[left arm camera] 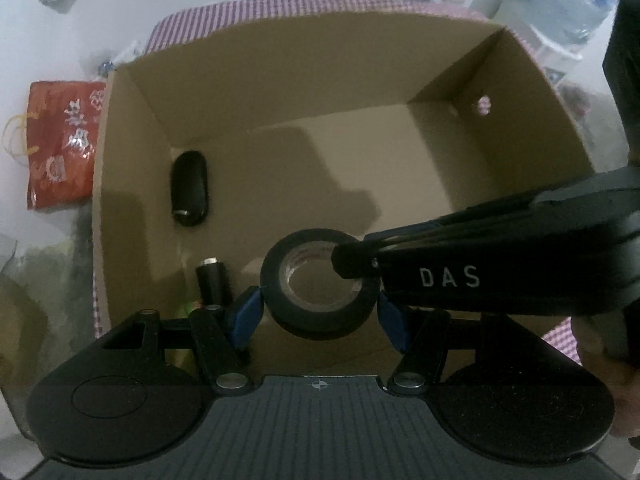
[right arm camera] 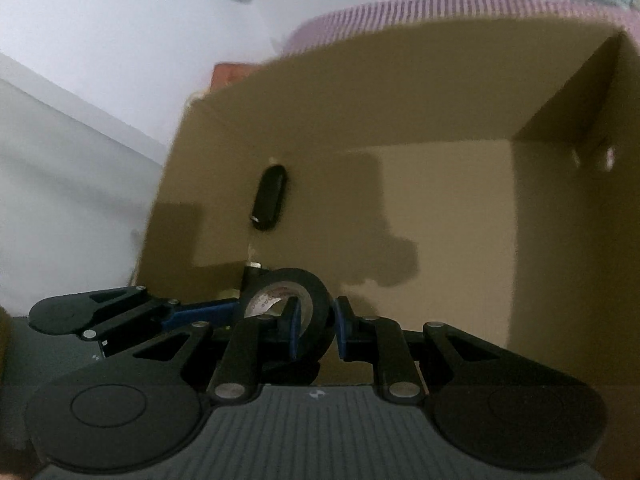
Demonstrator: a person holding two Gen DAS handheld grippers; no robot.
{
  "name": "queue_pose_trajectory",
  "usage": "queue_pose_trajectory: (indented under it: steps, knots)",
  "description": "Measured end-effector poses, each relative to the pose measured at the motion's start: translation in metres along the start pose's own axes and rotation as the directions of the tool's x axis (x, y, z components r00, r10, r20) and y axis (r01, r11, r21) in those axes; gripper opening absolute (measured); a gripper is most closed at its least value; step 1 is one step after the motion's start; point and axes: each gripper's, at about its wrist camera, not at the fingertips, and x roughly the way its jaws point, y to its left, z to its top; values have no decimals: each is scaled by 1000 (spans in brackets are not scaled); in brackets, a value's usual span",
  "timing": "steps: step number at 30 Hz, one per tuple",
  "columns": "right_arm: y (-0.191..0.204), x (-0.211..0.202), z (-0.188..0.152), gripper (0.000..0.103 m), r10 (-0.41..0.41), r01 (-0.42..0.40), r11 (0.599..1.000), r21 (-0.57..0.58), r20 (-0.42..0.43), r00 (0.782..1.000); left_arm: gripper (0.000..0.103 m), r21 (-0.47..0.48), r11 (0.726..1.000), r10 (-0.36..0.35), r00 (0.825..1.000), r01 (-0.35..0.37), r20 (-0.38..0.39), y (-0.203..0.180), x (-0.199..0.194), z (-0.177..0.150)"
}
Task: Organize rigid objects
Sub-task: 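Carry the tape roll into the box and open the right gripper, then lift the right gripper out of the box toward the pink lid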
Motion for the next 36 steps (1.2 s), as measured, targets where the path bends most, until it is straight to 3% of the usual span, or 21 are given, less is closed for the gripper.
queue_pose_trajectory:
  steps: [5, 10, 17, 22, 29, 32, 36]
  knots:
    - [-4, 15, 4, 20, 21, -19, 998, 54, -46, 999, 63, -15, 1000, 11, 1000, -11, -28, 5, 7, 1]
    - [-6, 25, 2, 21, 66, -60, 992, 111, -58, 996, 63, -29, 999, 24, 1000, -24, -5, 8, 1, 6]
    - [-15, 2, -4, 21, 145, -148, 976, 160, 34, 989, 63, -22, 999, 37, 997, -35, 73, 4, -25, 0]
    - [-22, -45, -21, 21, 235, -265, 948, 177, 174, 956, 63, -17, 1000, 19, 986, -16, 163, -1, -60, -11]
    - [-42, -115, -84, 21, 314, -397, 900, 178, 367, 876, 63, -3, 998, -64, 955, 67, 290, -8, -116, -40]
    - [-54, -140, -119, 21, 307, -409, 896, 171, 426, 851, 63, 17, 994, -111, 936, 112, 334, -12, -139, -57]
    - [-62, -161, -162, 22, 254, -368, 915, 165, 473, 844, 65, 41, 986, -168, 918, 164, 360, -15, -153, -81]
